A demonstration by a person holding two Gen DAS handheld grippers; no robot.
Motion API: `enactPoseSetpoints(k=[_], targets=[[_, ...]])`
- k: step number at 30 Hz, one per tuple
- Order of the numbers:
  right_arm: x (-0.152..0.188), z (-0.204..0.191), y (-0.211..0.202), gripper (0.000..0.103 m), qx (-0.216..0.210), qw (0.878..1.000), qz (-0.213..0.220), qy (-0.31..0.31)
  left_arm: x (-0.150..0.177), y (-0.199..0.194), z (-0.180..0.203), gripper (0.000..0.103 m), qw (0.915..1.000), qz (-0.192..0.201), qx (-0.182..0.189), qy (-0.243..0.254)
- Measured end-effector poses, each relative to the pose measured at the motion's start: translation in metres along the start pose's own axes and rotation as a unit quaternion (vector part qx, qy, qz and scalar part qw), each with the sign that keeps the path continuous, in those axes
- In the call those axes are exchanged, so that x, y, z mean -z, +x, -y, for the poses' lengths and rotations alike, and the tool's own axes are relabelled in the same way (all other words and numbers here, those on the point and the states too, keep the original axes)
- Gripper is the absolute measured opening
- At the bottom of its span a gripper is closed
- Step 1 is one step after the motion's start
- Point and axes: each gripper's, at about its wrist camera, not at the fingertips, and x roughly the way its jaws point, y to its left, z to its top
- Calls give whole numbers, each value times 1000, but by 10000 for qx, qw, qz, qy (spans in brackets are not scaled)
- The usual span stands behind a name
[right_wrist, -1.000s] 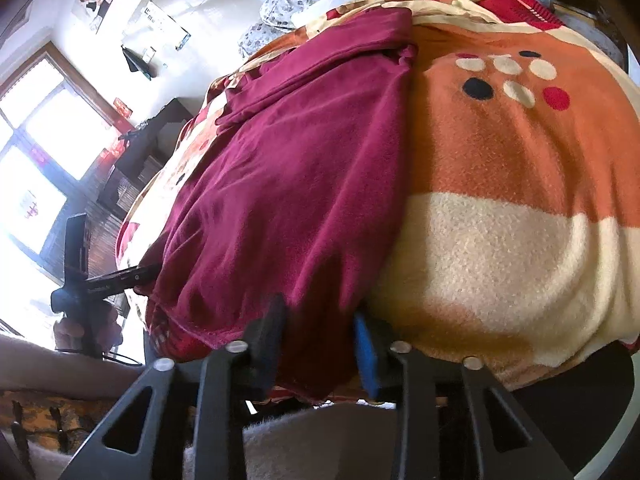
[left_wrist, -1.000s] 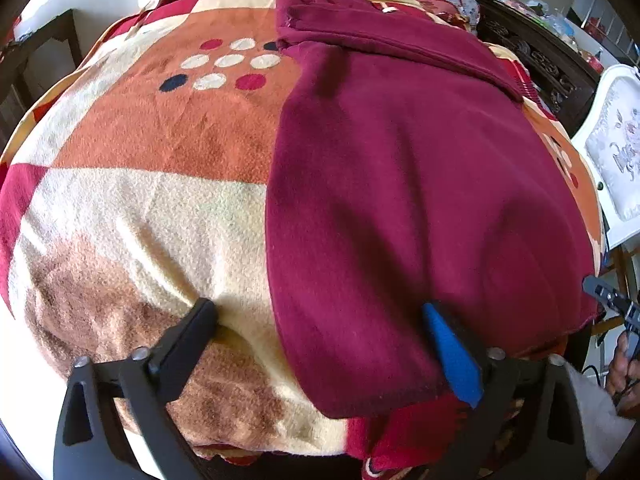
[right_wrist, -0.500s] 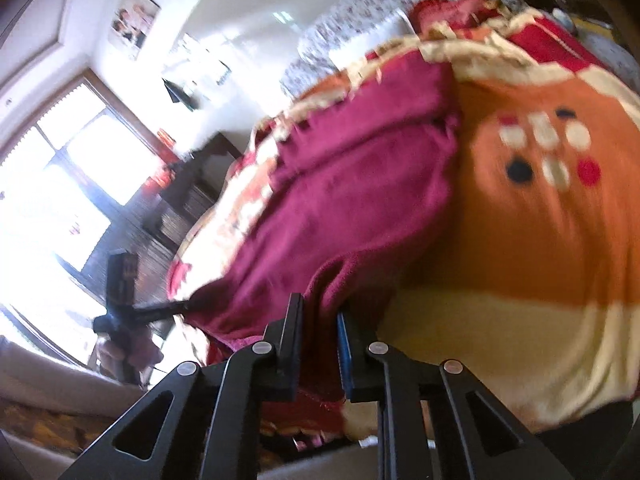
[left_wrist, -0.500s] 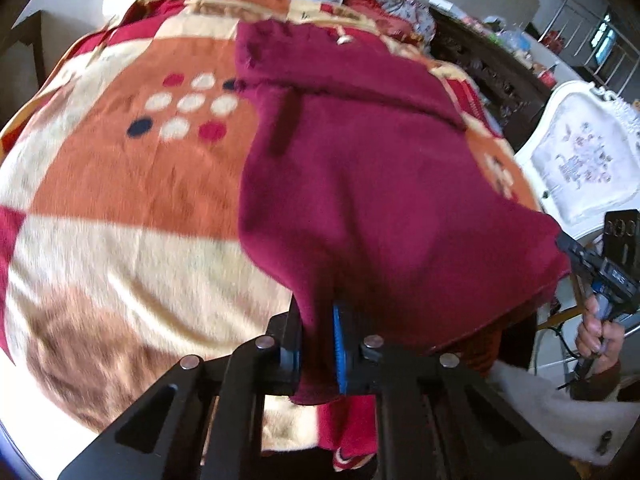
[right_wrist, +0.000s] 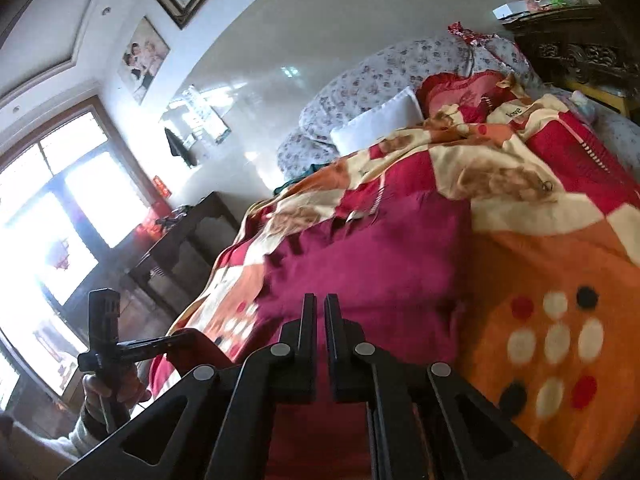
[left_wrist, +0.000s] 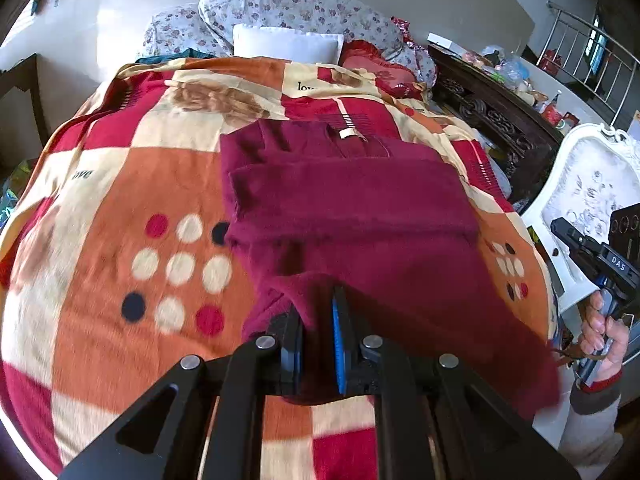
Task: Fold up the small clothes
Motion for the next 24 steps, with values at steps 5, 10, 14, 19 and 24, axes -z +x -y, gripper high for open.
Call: enactPoseSetpoints(k=[5,10,14,19,24], targets=[[20,3,8,8,-32,9980,-628,67,-4,12,9,11,9996,-54,-96,248],[80,-3,6,58,114,9854,-1700,-12,3,11,2,11,9999,-81,-69,134],[121,-1,4,58,5,9723,-2329,182,11,5,0,11,9998,-58,-105,137],[149,-5,-4,69,-727,9640,-2444,757,21,-1,0,11,9997,-51,-162,179],[164,-4,22,69,-746,9611,-2531,817,28,-4,-3,11,9998,-63,-165,95]])
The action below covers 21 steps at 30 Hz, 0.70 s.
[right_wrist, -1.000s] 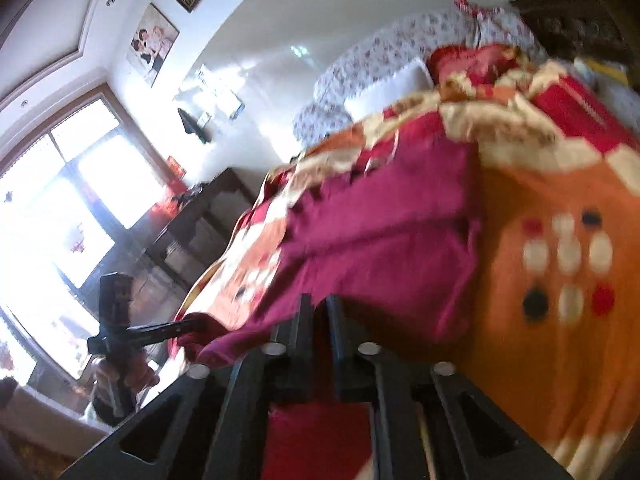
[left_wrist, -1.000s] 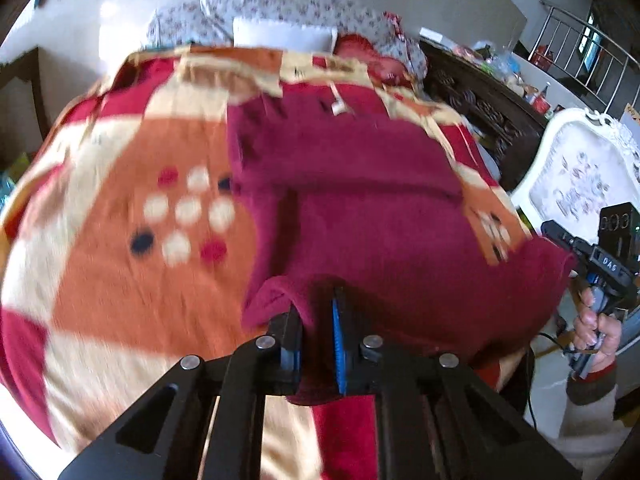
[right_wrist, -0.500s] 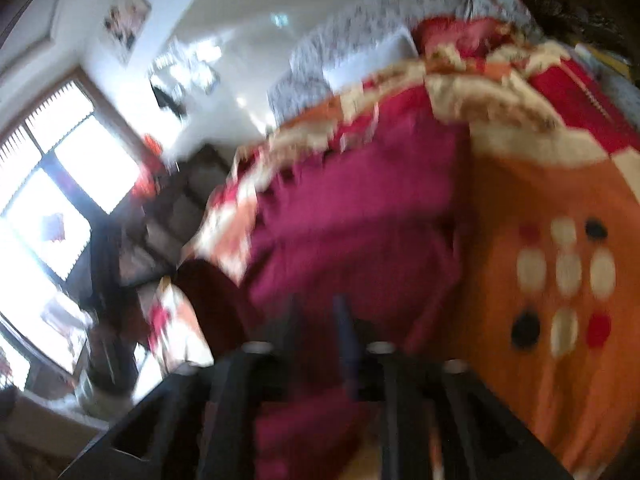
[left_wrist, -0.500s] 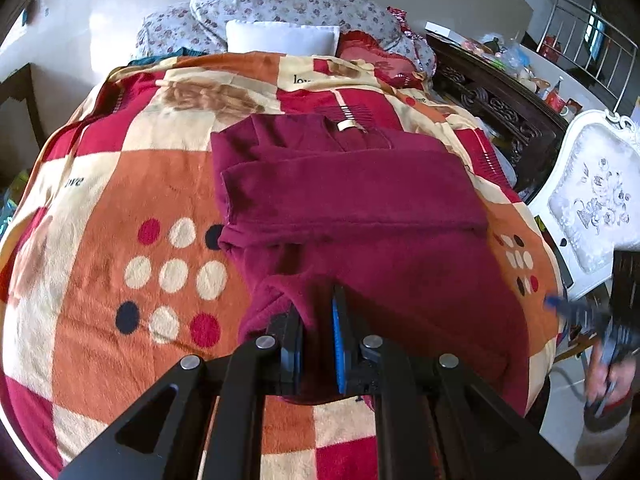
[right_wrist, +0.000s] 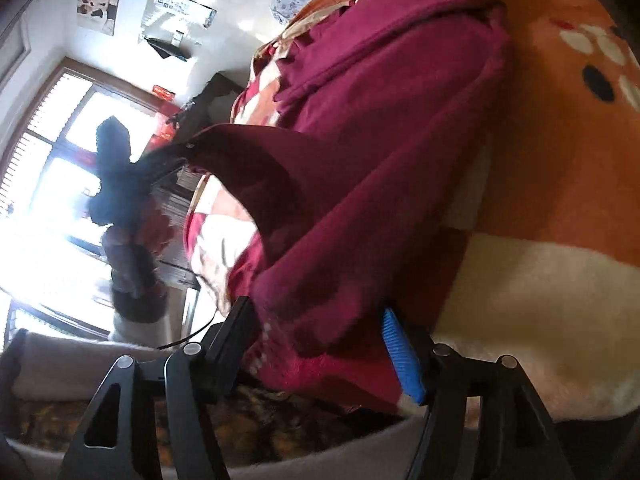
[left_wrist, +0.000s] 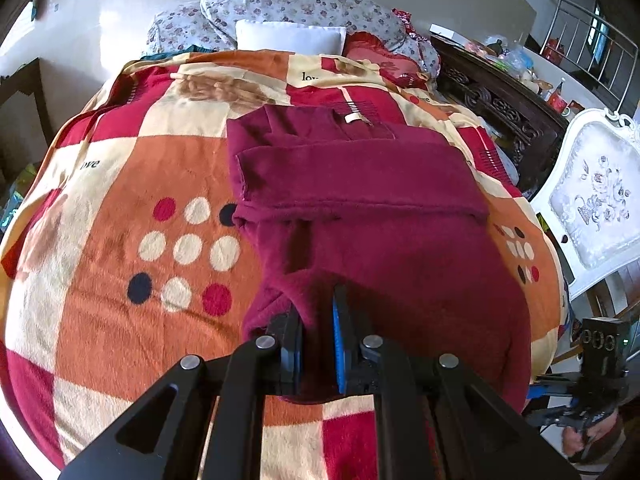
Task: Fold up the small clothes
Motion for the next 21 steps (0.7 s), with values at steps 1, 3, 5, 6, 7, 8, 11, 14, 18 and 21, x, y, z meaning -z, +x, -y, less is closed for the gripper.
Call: enactPoseSetpoints(k=[1,3,5,6,7,8,11,14,18,21], targets=[[-1,3,3,61,-150,9998,133,29,1,0,-1,11,10000,-11,-9,-5],[-6,3,8,28,-245,9995,175,49,5,0,-4,11,10000,-56,-24,-36],[-11,0,10,12,-188,9992,343,-33,6,-1,-6,11,9999,-79,-14,-67],[-14,-2,5,11,-230,9988,426,-76,7,-3,-8,11,9999,-83,15,-92],[-20,-6,-4,11,-331,9978,555,-151,6,-4,-10,11,9999,-82,45,-111],[-27,-13,-12,11,-387,9965,699,-251,5,-7,-11,11,9998,-62,104,-139],[-51,-29,-48,11,-528,9885,1294,-571,-3,-14,-14,11,9996,45,212,-195],[-81,-35,-74,11,-468,9792,1827,-752,-20,-17,-18,11,9989,177,284,-319],[-139,-34,-88,11,-262,9701,2264,-831,-54,-7,-20,12,9984,303,249,-411],[-186,-19,-85,11,-98,9690,2384,-647,-85,5,-18,12,9984,383,164,-374]])
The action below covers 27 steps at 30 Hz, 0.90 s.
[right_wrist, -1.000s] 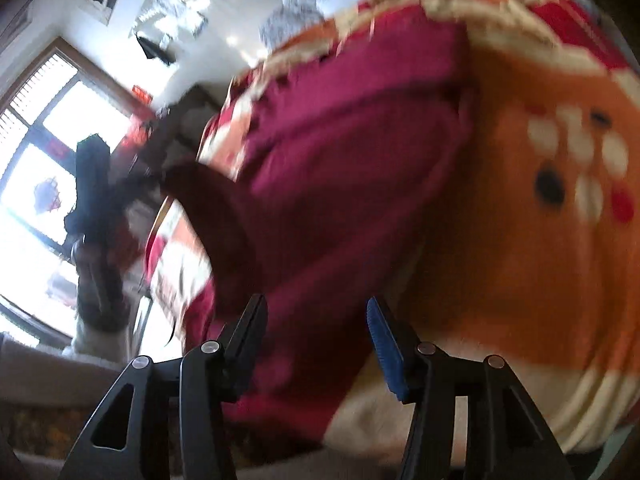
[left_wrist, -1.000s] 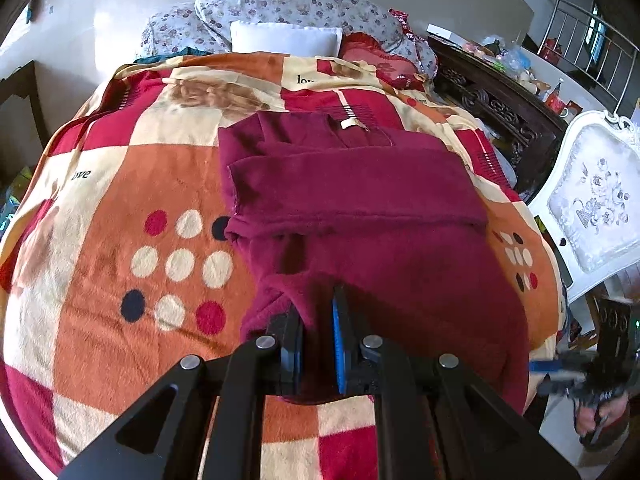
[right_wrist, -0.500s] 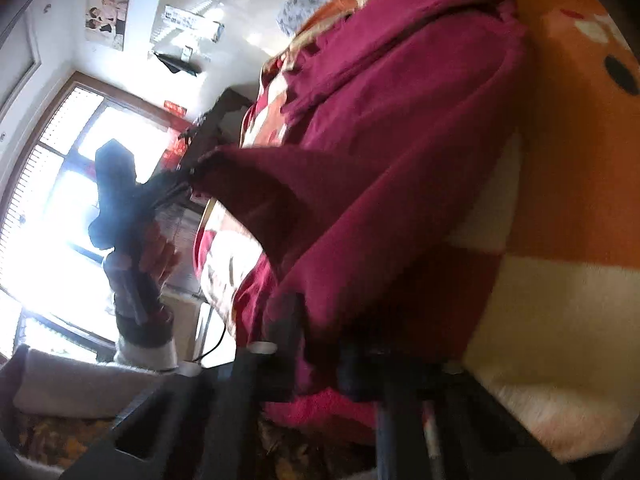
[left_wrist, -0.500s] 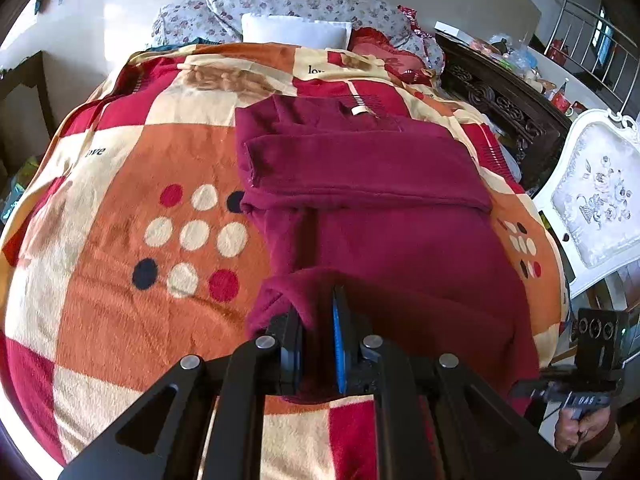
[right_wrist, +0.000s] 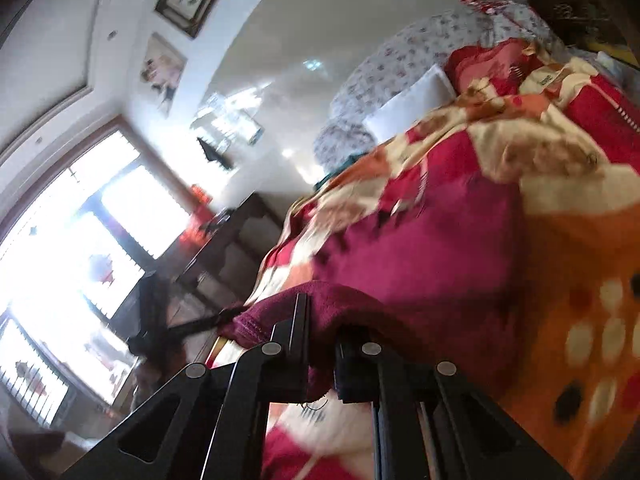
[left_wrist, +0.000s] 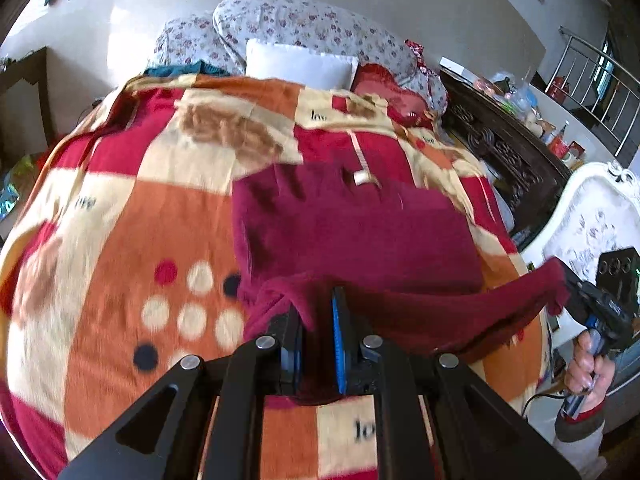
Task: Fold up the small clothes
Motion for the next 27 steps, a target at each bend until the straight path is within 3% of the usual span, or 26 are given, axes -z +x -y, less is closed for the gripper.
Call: enactPoseSetpoints(k=[7,13,15,18,20,22,23,25,27], targets=[[-63,60,59,11,421,9983,-1,414,-70,59,7,12,9993,-57,-352,150],[-79,122,106,13,734,9910,-124,1111,-101,130,-4,14,9976,-391,-565,-71],[-85,131,113,14,717,9907,-158,1147,-109,145,-12,16,9978,-471,-426,-201],[-95,131,114,27,650,9921,-154,1060,-118,154,-22,30,9978,-468,-291,-378],[-100,128,108,41,498,9926,-49,1107,-121,146,-28,62,9975,-262,-361,-544],[-103,130,100,49,316,9904,24,1348,-123,129,-38,69,9966,105,-309,-757],[-103,131,94,59,318,9887,83,1464,-123,124,-42,69,9961,151,-243,-838],[-103,132,78,69,495,9862,352,1538,-121,116,-48,69,9954,87,-200,-932],[-102,131,63,69,584,9854,481,1526,-116,110,-46,69,9965,71,-249,-790]])
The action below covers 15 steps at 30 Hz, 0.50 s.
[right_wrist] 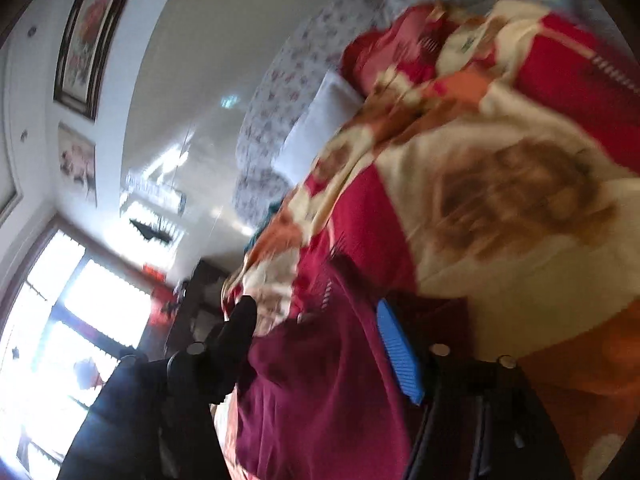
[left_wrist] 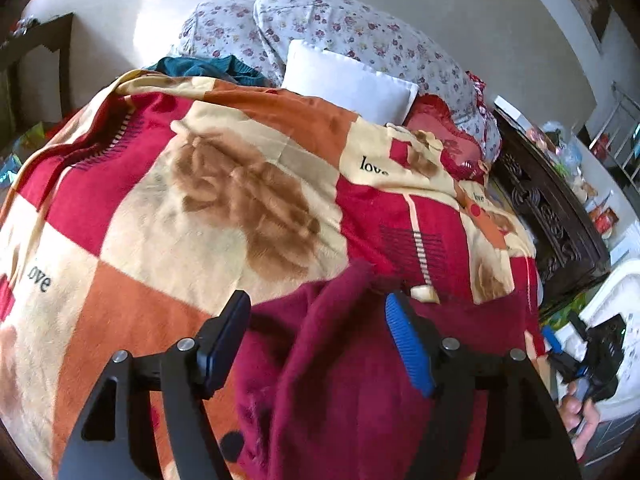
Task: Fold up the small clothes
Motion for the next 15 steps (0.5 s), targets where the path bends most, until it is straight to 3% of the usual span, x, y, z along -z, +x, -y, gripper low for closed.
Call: enactPoseSetpoints(k=[4,8,13,15], targets=[[14,-37,1,68,438,9921,-102,-1169,13,5,15,69,9987,-67,-159,475],[41,-66,42,53,1021,9685,-598,-2192,25,30,27,69,9960,-187,-499,713],[46,-49,87,47,2010,9448,-630,-2511,20,70,14,69,9934,-308,-951,557],[40,-34,101,44,2247,9410,-645,-2445,15,85,3,69,9932,-411,-1020,371]])
